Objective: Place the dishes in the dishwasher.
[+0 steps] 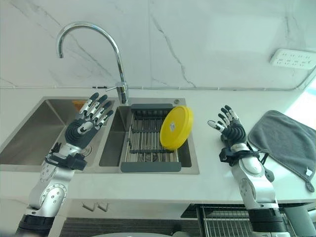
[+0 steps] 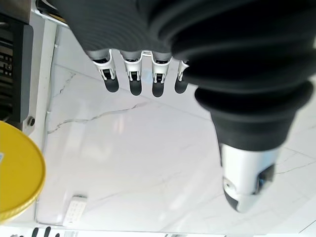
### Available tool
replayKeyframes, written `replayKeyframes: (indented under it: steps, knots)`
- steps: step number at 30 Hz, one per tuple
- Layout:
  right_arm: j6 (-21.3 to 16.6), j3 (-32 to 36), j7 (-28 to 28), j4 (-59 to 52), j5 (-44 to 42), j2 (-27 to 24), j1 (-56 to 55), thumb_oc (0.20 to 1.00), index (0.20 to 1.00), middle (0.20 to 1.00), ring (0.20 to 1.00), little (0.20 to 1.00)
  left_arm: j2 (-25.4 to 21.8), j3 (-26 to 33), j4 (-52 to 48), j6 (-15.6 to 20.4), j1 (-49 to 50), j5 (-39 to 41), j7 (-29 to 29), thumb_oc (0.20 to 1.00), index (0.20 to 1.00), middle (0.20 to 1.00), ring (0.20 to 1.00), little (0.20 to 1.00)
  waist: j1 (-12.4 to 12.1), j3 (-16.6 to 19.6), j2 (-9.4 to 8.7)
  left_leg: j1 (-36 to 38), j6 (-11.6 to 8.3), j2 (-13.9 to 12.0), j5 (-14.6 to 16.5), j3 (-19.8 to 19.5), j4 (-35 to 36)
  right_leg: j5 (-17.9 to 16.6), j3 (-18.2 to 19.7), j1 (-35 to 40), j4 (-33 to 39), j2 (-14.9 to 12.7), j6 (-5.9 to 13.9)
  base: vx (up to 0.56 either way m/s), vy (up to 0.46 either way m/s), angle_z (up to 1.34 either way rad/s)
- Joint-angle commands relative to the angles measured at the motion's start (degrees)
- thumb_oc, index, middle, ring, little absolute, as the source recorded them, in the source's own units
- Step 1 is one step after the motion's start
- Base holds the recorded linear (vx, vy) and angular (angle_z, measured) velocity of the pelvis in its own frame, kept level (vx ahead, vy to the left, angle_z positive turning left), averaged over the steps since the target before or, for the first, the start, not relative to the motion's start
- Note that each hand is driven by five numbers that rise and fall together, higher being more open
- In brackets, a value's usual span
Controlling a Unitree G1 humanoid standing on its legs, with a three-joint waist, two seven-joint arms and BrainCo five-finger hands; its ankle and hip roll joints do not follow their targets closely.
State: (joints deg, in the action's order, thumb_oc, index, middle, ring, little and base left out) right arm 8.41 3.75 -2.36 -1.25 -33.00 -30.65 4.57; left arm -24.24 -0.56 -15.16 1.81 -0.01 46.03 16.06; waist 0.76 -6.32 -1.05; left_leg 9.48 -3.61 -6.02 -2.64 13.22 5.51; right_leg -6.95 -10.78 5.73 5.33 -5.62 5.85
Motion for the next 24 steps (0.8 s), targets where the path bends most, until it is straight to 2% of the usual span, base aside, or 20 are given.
replayKeyframes:
  steps: [1, 10, 17, 24]
  knots:
    - [-1.51, 1.2, 1.21, 0.74, -3.99, 1.43, 6.81, 1.0, 1.0, 1.0, 1.0, 1.0, -0.79, -1.37, 0.66, 3.74, -3.35, -1.95, 1.23, 1.0, 1.0, 1.0, 1.0, 1.0, -0.69, 0.34, -0.59, 0.63, 0.97, 1.46, 4.31, -2.38, -0.51, 4.21, -2.33, 3.38, -0.33, -0.81, 1.07, -0.01, 0.002, 0.04]
    - [0.45, -0.17, 1.84, 3.54, -4.14, 2.28, 7.76, 1.0, 1.0, 1.0, 1.0, 1.0, -0.8, -1.76, 1.05, 3.42, -3.52, -1.77, 1.0, 1.0, 1.0, 1.0, 1.0, 1.0, -1.1, 0.53, -0.46, 0.73, 0.99, 1.54, 4.23, -2.63, -0.51, 4.3, -2.74, 3.66, -0.33, -0.83, 0.95, -0.01, 0.002, 0.02]
    - [2.86, -1.27, 3.25, 5.53, -6.83, 2.98, 8.47, 1.0, 1.0, 1.0, 1.0, 1.0, -0.81, -2.12, 1.74, 3.51, -3.63, -1.51, 1.13, 1.0, 1.0, 1.0, 1.0, 1.0, -1.63, 0.59, -0.45, 0.79, 0.88, 1.51, 4.11, -2.85, -0.51, 4.48, -3.2, 3.96, -0.33, -0.79, 0.81, 0.0, 0.002, 0.02]
    - [5.26, -1.78, 1.97, 8.1, -12.34, 3.65, 9.5, 1.0, 1.0, 1.0, 1.0, 1.0, -0.73, -2.86, 2.04, 3.44, -4.17, -1.35, 0.43, 1.0, 1.0, 1.0, 1.0, 1.0, -2.07, 0.45, -0.47, 0.9, 0.88, 1.62, 4.1, -3.21, -0.51, 4.57, -3.37, 4.19, -0.33, -0.67, 0.71, 0.0, 0.0, 0.03]
